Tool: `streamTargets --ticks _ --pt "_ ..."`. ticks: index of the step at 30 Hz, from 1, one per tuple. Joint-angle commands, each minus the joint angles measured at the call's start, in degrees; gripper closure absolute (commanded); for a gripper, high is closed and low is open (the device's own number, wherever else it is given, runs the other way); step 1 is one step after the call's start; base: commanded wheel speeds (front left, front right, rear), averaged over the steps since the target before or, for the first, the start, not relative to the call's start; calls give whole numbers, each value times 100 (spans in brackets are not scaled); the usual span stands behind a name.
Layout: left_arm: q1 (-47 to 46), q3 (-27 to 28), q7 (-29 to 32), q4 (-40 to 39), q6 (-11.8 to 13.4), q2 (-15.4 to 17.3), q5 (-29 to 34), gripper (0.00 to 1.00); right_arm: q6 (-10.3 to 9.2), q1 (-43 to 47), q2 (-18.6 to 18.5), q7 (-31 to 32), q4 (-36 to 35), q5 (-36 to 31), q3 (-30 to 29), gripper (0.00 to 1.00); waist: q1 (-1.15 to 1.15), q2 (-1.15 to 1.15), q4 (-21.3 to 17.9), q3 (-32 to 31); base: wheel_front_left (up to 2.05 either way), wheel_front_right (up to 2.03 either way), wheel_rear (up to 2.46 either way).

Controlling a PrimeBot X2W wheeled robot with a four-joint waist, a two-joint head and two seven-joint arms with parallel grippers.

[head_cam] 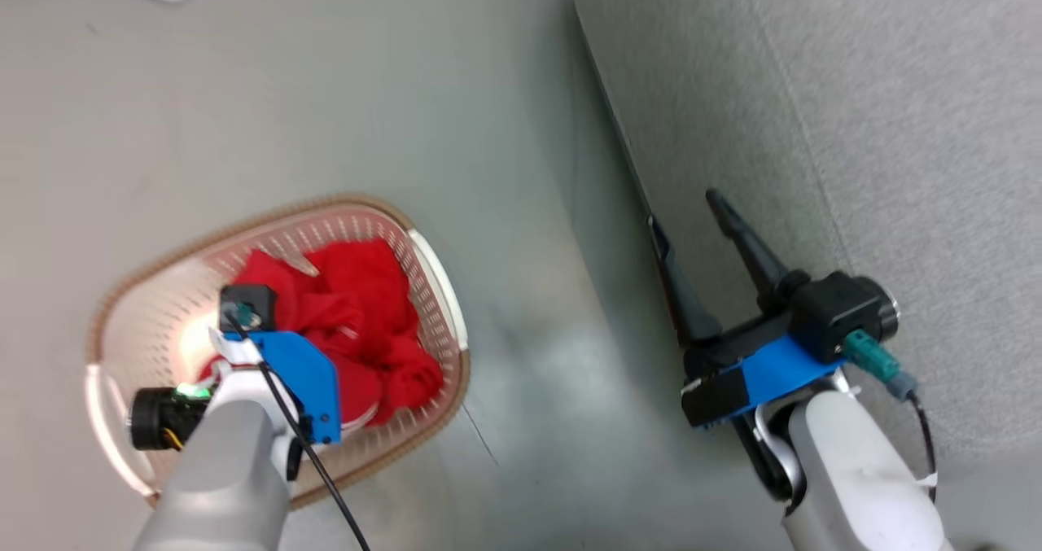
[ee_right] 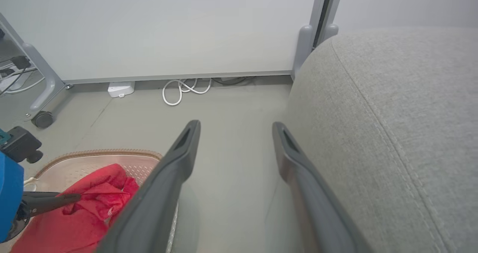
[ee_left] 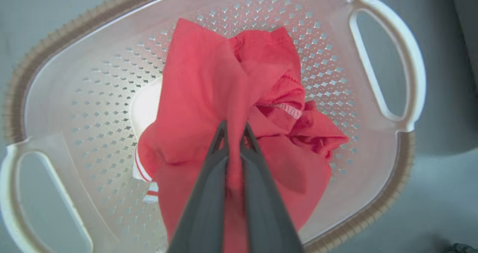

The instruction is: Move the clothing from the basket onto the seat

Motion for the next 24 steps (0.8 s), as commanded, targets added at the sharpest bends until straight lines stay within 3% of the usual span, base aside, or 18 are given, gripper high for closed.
streamTargets --ticks 1,9,12,18,24 --pt "103 -68 -108 15 -85 -106 -21 100 1 151 -18 -18 134 -62 36 0 0 0 380 -1014 0 0 0" --pt "330 -421 -395 -190 -575 -365 -316 100 1 610 -21 170 567 -71 84 0 0 0 888 -2448 0 0 0" --pt "473 -850 -352 -668 -649 -380 -808 100 1 770 -19 237 623 -34 90 0 0 0 1003 -2856 0 0 0" --pt "609 -1889 -186 -1960 -656 -369 -1889 100 1 1090 -19 378 618 23 73 0 0 0 1149 -3453 0 0 0" --pt "289 -2539 -93 -2787 -342 -371 -2412 100 1 1256 -18 513 495 14 92 0 0 0 1203 -3698 0 0 0"
